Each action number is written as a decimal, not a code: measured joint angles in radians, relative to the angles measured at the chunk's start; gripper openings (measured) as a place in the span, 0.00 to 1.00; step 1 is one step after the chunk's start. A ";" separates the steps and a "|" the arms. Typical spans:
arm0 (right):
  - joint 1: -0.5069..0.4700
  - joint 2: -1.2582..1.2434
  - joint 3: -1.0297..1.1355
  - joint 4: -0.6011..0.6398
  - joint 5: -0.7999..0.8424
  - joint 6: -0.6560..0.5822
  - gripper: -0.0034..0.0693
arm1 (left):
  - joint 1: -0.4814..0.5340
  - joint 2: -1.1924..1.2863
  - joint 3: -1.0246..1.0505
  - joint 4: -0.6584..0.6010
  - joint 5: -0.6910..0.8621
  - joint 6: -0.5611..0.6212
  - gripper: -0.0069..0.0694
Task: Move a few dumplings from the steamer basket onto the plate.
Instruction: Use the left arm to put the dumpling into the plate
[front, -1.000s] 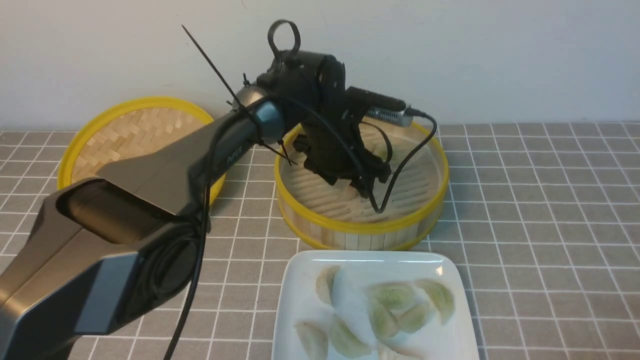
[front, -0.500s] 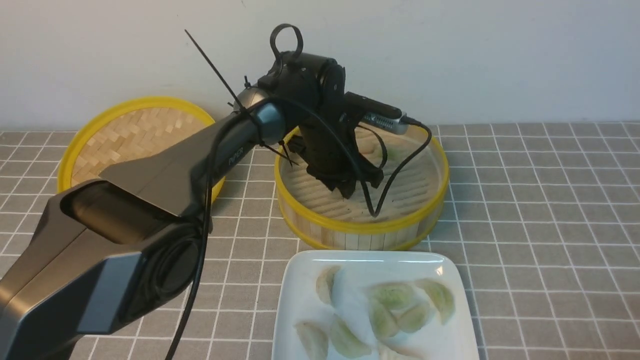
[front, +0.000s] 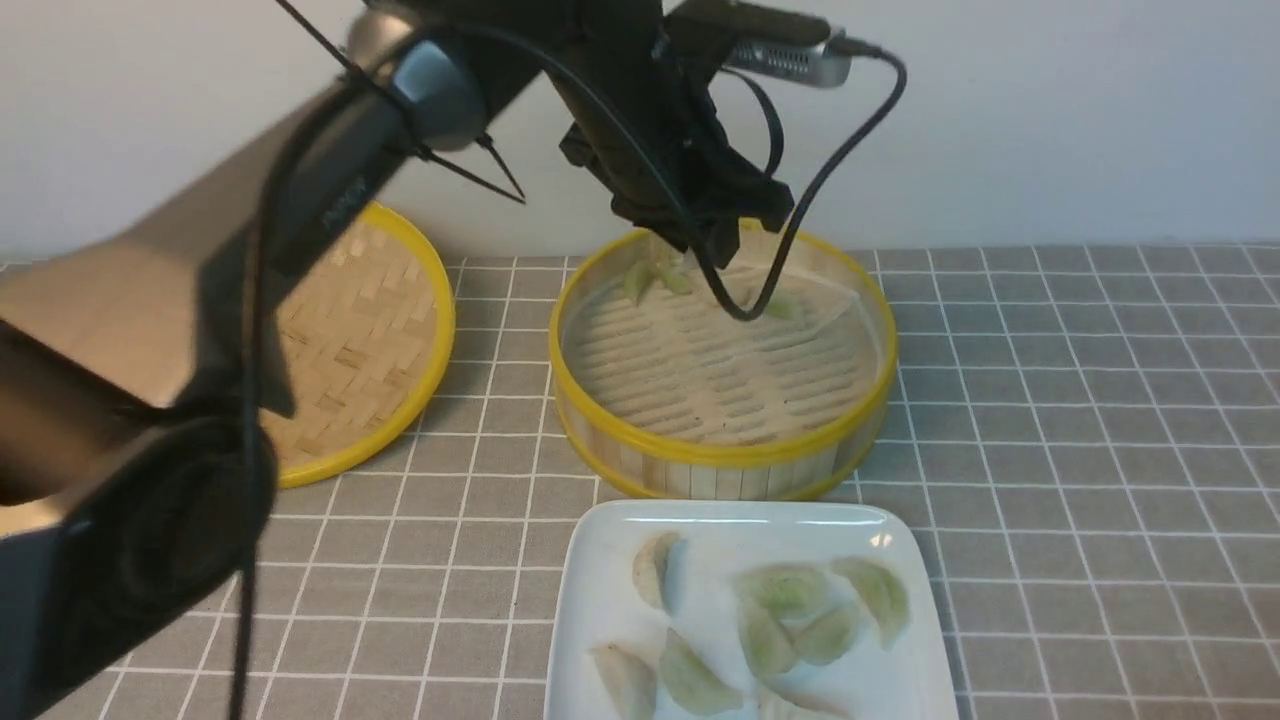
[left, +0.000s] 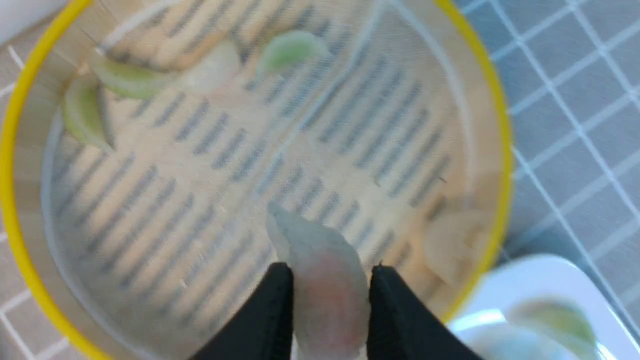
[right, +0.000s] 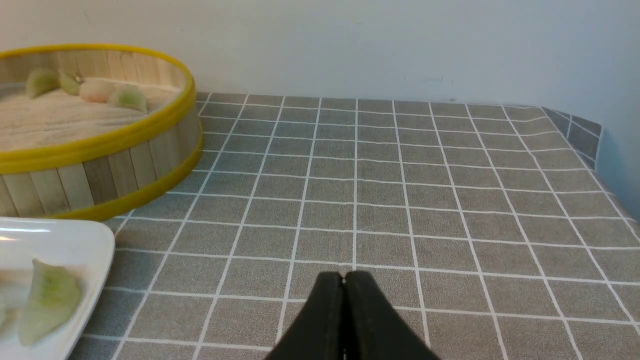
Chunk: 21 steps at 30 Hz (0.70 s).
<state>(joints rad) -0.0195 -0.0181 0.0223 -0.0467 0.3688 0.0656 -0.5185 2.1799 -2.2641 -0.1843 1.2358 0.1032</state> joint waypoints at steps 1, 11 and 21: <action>0.000 0.000 0.000 0.000 0.000 0.000 0.03 | -0.007 -0.040 0.049 -0.004 0.000 0.000 0.31; 0.000 0.000 0.000 0.000 0.000 0.000 0.03 | -0.113 -0.101 0.420 -0.042 0.001 0.022 0.31; 0.000 0.000 0.000 0.000 0.000 0.000 0.03 | -0.127 0.012 0.447 -0.053 -0.011 -0.018 0.41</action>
<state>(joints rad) -0.0195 -0.0181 0.0223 -0.0467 0.3688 0.0656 -0.6457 2.1916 -1.8174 -0.2377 1.2244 0.0852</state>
